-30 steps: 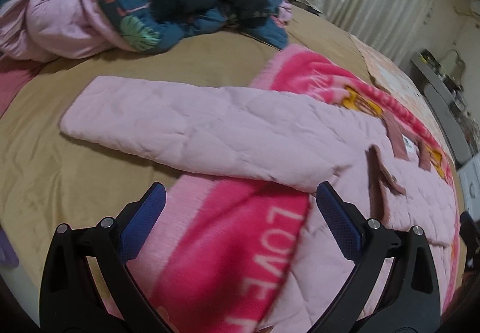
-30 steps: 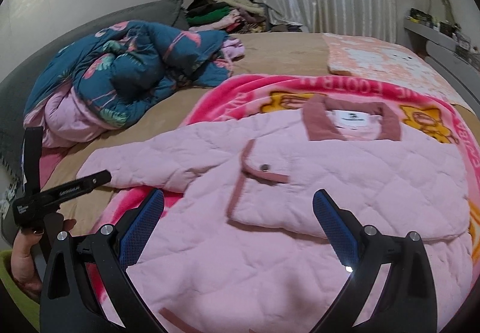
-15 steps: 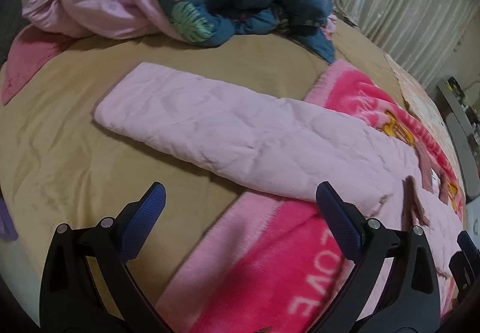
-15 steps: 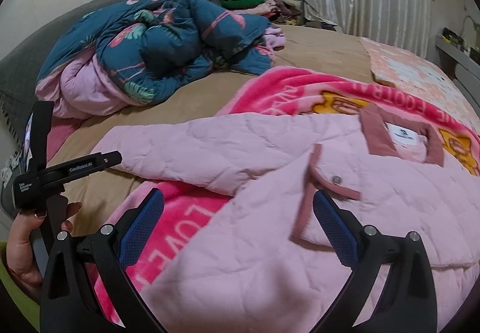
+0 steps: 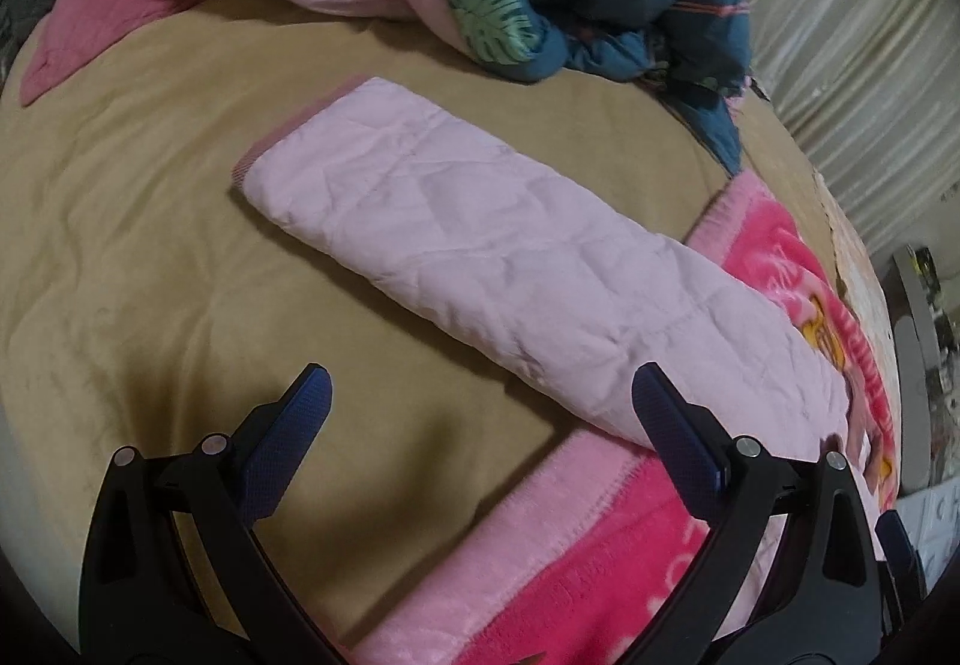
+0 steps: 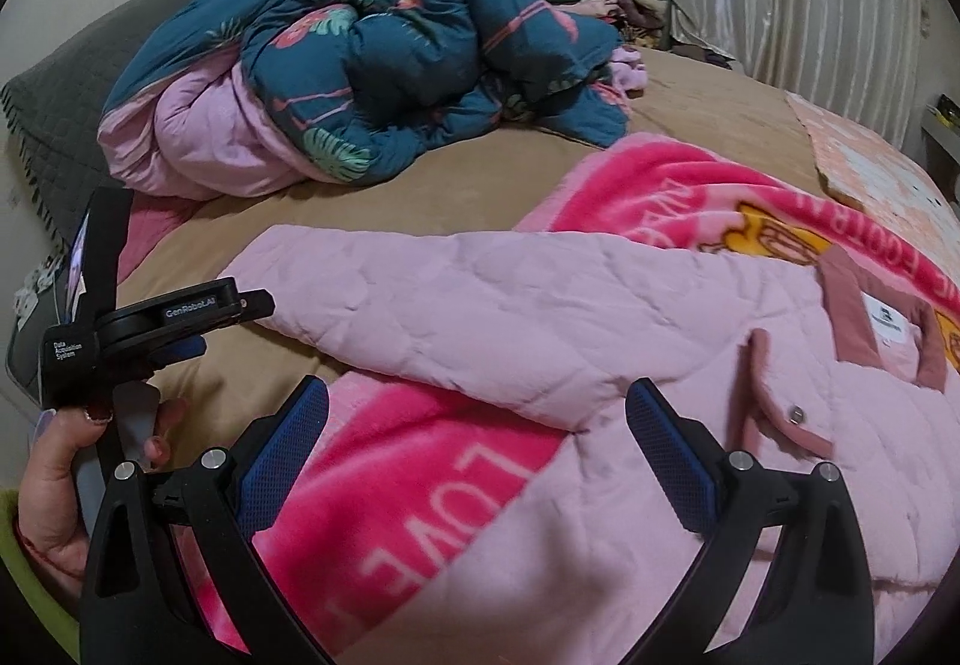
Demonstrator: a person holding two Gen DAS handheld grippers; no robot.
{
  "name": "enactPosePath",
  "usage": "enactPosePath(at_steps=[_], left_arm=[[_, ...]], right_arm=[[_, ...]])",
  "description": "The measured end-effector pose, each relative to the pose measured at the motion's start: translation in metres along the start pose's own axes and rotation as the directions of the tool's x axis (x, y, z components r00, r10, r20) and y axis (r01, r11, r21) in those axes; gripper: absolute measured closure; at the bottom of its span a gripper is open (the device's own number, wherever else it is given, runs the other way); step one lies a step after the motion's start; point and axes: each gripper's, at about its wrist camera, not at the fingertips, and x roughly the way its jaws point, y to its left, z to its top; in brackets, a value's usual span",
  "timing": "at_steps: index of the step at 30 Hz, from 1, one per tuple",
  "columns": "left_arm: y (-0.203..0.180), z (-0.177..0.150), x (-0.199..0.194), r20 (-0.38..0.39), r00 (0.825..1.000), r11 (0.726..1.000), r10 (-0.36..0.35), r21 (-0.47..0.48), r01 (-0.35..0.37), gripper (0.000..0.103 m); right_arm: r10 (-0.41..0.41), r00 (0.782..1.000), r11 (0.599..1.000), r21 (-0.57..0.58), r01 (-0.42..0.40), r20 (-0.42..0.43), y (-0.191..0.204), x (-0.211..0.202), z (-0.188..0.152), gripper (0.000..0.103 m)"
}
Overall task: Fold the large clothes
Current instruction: 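Move the left gripper toward the other pink sleeve, then grasp the sleeve cuff with the left gripper, then lift the sleeve and carry it over the jacket front with the left gripper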
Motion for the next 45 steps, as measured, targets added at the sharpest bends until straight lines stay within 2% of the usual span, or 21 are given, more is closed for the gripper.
enactPosePath(at_steps=[9,13,16,21,23,24,25,26,27,30,36,39,41,45], left_arm=[[0.026,0.010,0.032,-0.051,0.999,0.995,0.016,-0.101,-0.021,0.009],[0.033,0.015,0.054,-0.032,0.998,0.983,-0.046,-0.177,0.039,0.009],[0.042,0.011,0.069,-0.018,0.995,0.960,-0.096,-0.266,0.087,0.009],[0.052,0.021,0.074,0.037,0.989,0.942,-0.142,-0.303,0.147,0.011],[0.056,0.024,0.077,0.050,0.988,0.937,-0.143,-0.315,0.152,0.016],[0.057,0.026,0.078,0.053,0.989,0.939,-0.136,-0.312,0.146,0.024],[0.056,0.028,0.080,0.062,0.990,0.943,-0.125,-0.304,0.138,0.047],[0.056,0.030,0.082,0.067,0.990,0.944,-0.120,-0.300,0.135,0.061],[0.058,0.031,0.083,0.071,0.991,0.942,-0.115,-0.310,0.131,0.068],[0.061,0.031,0.077,0.098,0.983,0.927,-0.157,-0.329,0.180,0.086],[0.038,0.038,0.042,0.168,0.974,0.947,-0.148,-0.261,0.189,0.091],[0.020,0.038,0.024,0.201,0.964,0.950,-0.173,-0.223,0.217,0.092],[0.006,0.036,0.010,0.222,0.953,0.951,-0.205,-0.186,0.248,0.093],[-0.027,0.030,-0.023,0.266,0.919,0.940,-0.290,-0.103,0.326,0.094]], right_arm=[[-0.010,0.999,1.000,-0.003,0.010,-0.037,0.002,0.011,-0.006,0.004],[-0.046,0.998,0.999,0.018,0.047,-0.048,-0.013,0.009,-0.014,0.004],[-0.048,0.997,0.998,0.044,0.051,-0.053,-0.026,0.003,-0.022,0.004],[-0.082,0.995,0.994,0.071,0.086,-0.056,-0.047,-0.011,-0.033,0.004],[-0.089,0.995,0.992,0.090,0.093,-0.045,-0.057,-0.022,-0.037,0.004],[-0.094,0.995,0.991,0.095,0.098,-0.039,-0.060,-0.027,-0.038,0.004],[-0.104,0.994,0.989,0.101,0.107,-0.036,-0.065,-0.033,-0.041,0.004],[-0.109,0.993,0.988,0.107,0.112,-0.034,-0.068,-0.036,-0.041,0.004],[-0.114,0.993,0.987,0.114,0.117,-0.033,-0.073,-0.041,-0.043,0.004],[-0.135,0.991,0.981,0.137,0.136,-0.017,-0.086,-0.057,-0.047,0.004],[-0.147,0.989,0.969,0.202,0.140,0.018,-0.106,-0.084,-0.054,0.004],[-0.151,0.988,0.968,0.206,0.143,0.025,-0.108,-0.094,-0.059,0.004],[-0.148,0.988,0.967,0.215,0.137,0.035,-0.111,-0.102,-0.062,0.004],[-0.161,0.986,0.958,0.249,0.144,0.050,-0.121,-0.117,-0.069,0.004]])
